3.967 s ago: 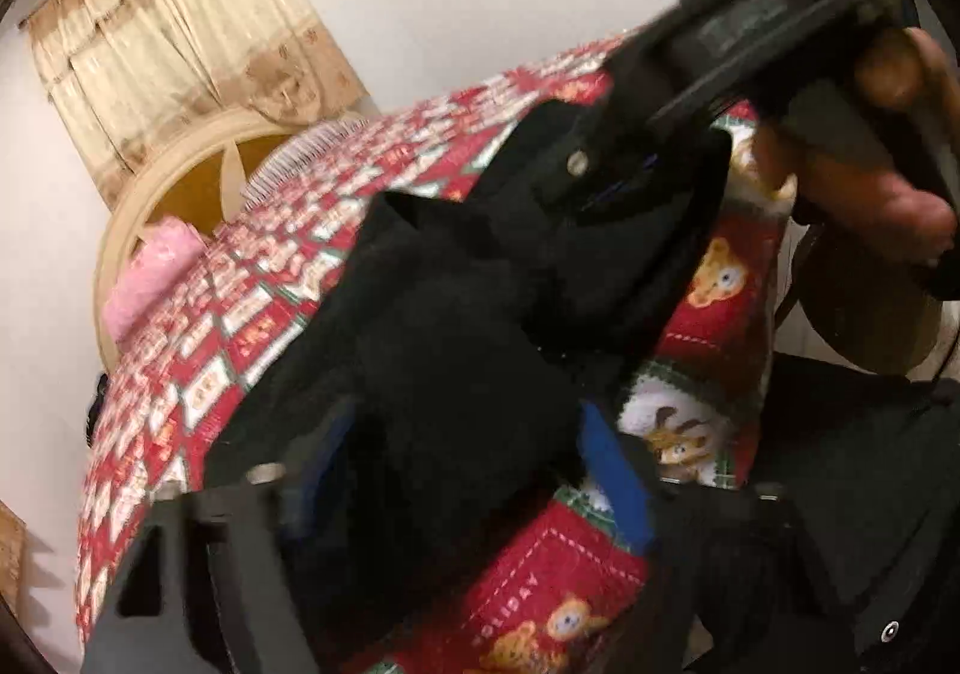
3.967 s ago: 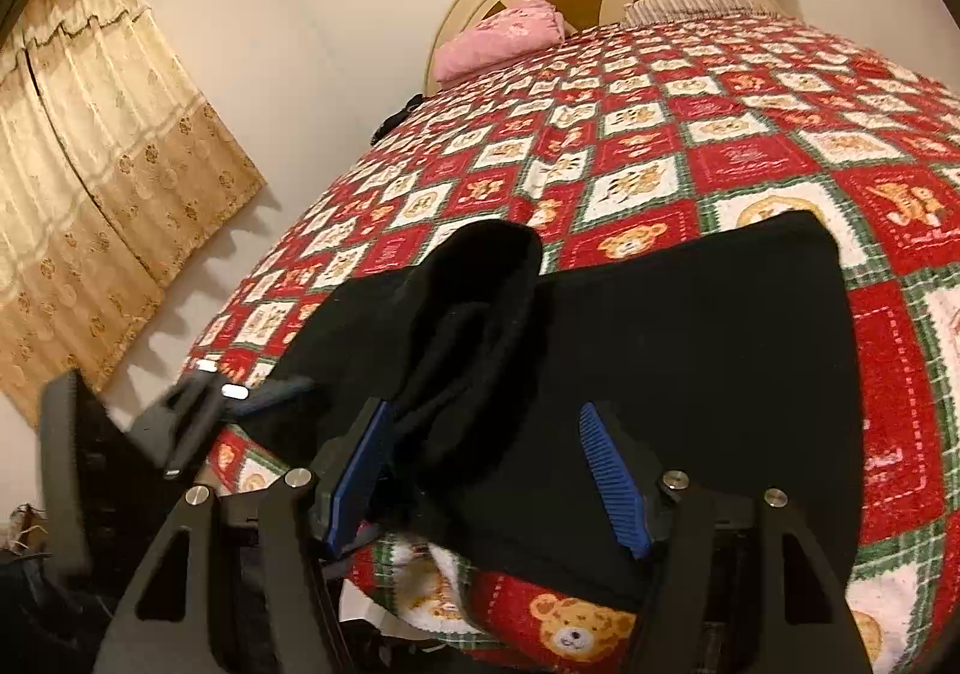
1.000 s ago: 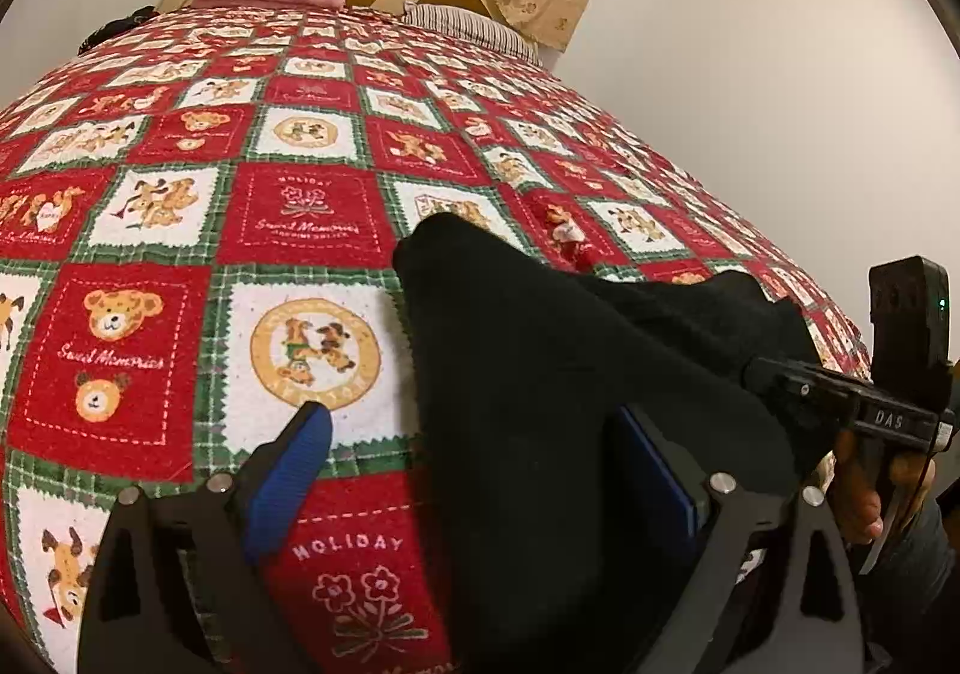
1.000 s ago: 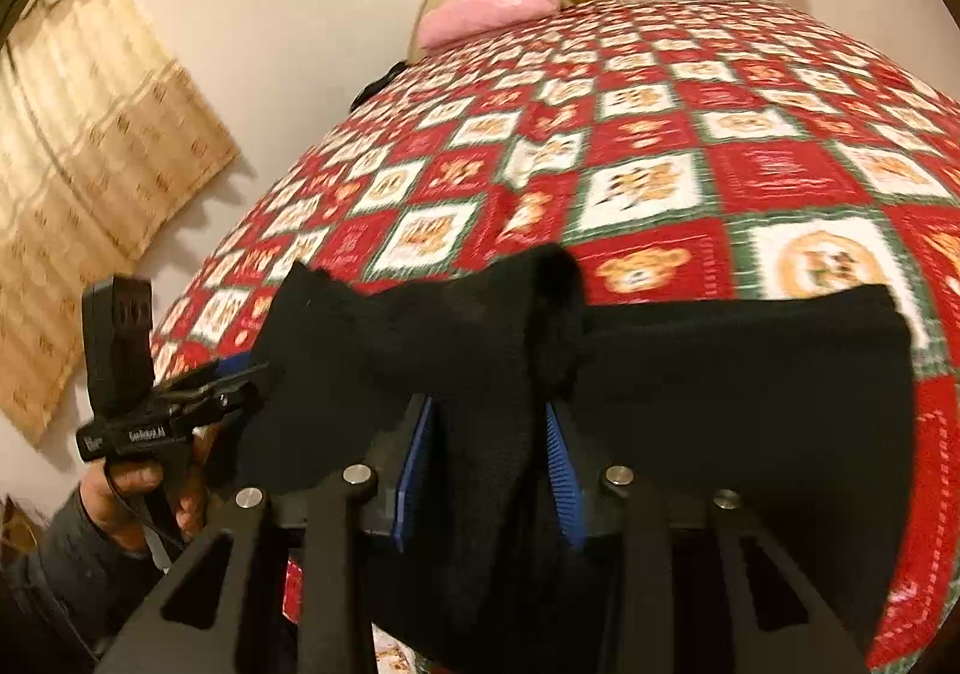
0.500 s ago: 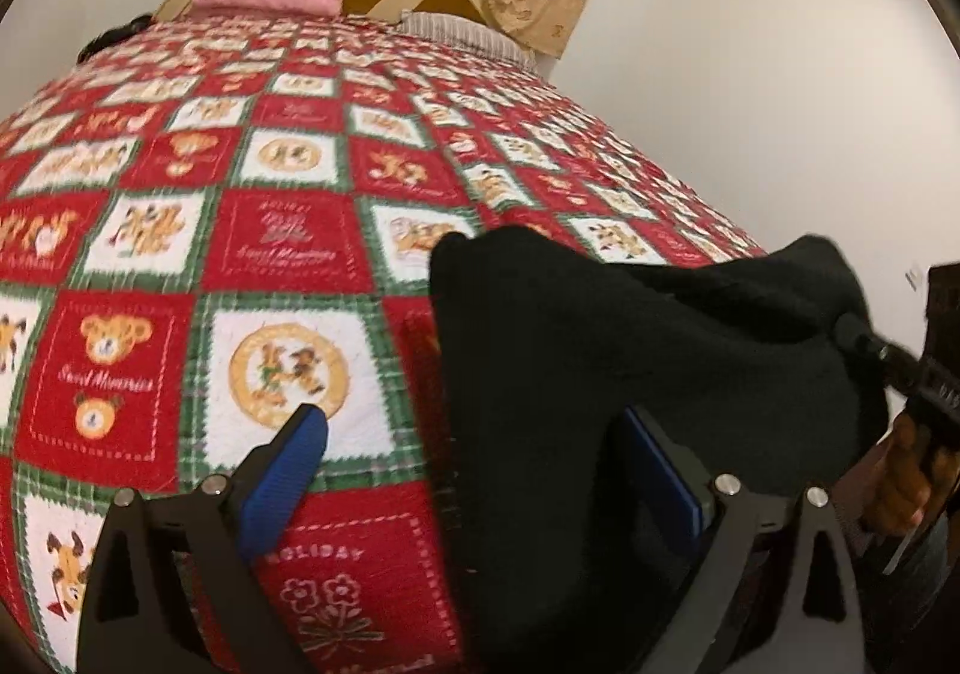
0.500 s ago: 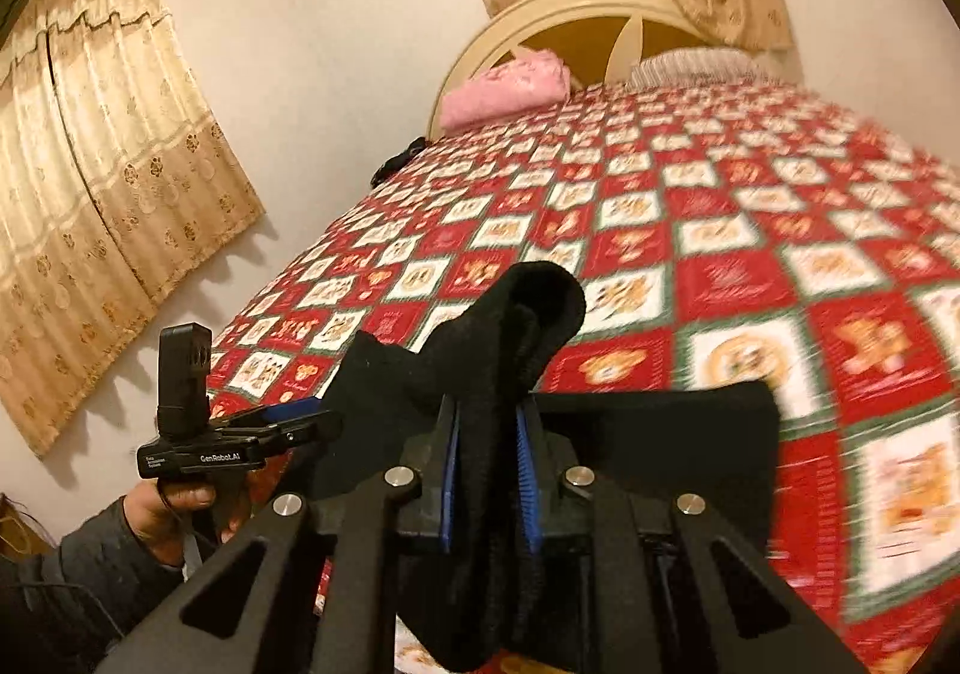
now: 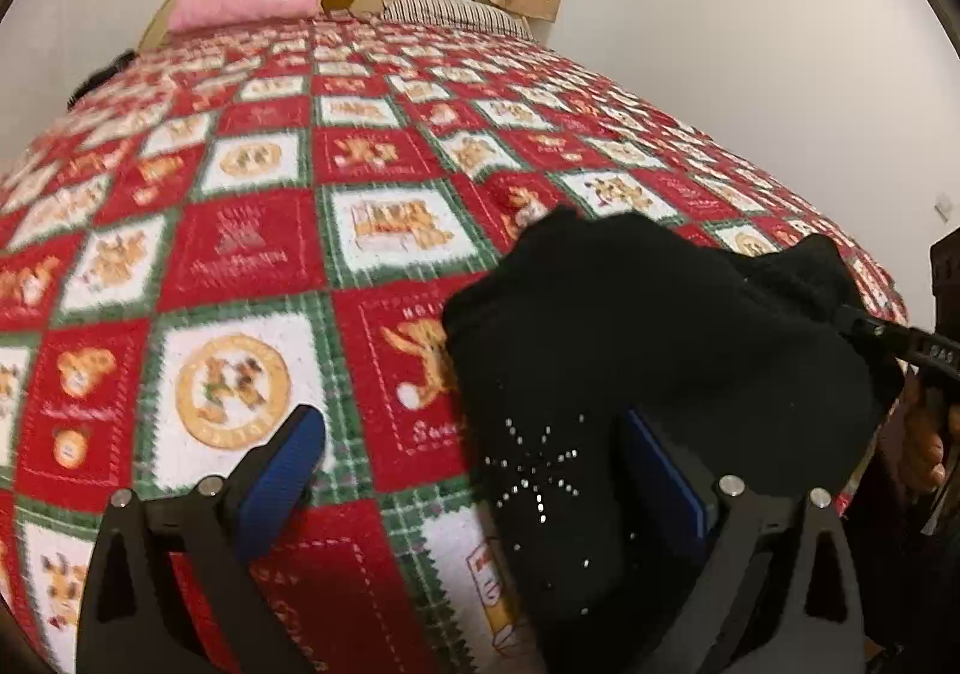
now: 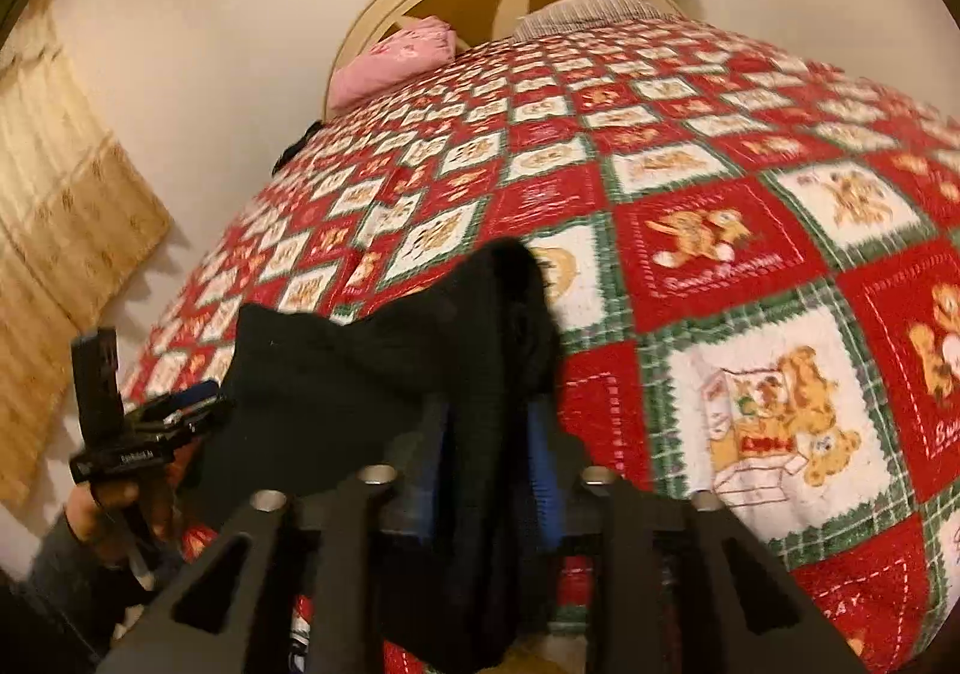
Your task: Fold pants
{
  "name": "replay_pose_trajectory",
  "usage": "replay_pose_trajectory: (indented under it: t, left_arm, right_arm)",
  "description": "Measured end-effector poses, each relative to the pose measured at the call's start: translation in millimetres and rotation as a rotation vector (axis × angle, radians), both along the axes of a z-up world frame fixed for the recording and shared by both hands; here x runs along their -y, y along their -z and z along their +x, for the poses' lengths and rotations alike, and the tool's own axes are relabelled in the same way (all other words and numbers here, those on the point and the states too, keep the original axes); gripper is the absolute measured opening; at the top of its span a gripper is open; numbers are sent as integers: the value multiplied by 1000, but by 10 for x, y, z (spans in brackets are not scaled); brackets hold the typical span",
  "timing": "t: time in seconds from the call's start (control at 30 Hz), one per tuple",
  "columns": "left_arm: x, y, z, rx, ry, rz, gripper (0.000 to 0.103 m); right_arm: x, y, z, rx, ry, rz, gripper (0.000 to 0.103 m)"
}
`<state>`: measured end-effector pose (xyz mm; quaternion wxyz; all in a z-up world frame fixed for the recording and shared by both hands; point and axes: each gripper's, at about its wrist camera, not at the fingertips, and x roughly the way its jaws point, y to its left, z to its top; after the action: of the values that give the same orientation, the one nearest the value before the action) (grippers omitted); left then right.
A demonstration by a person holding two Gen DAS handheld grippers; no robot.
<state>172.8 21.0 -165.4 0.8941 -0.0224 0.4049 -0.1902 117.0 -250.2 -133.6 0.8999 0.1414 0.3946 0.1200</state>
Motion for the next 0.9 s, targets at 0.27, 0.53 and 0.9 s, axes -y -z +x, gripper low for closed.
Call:
replay_pose_trajectory:
  t: [0.27,0.53,0.9]
  left_arm:
    - [235,-74,-49,81,33,135,101]
    - [165,124,-112,37,42,149,103]
    - [104,64,-163,25,13,69,103]
  right_arm:
    - [-289,-509,-180,220,-1,-135,57]
    - [-408,-206,514,26,-15,-139,57]
    - [161,-246,264,24,119,-19,57]
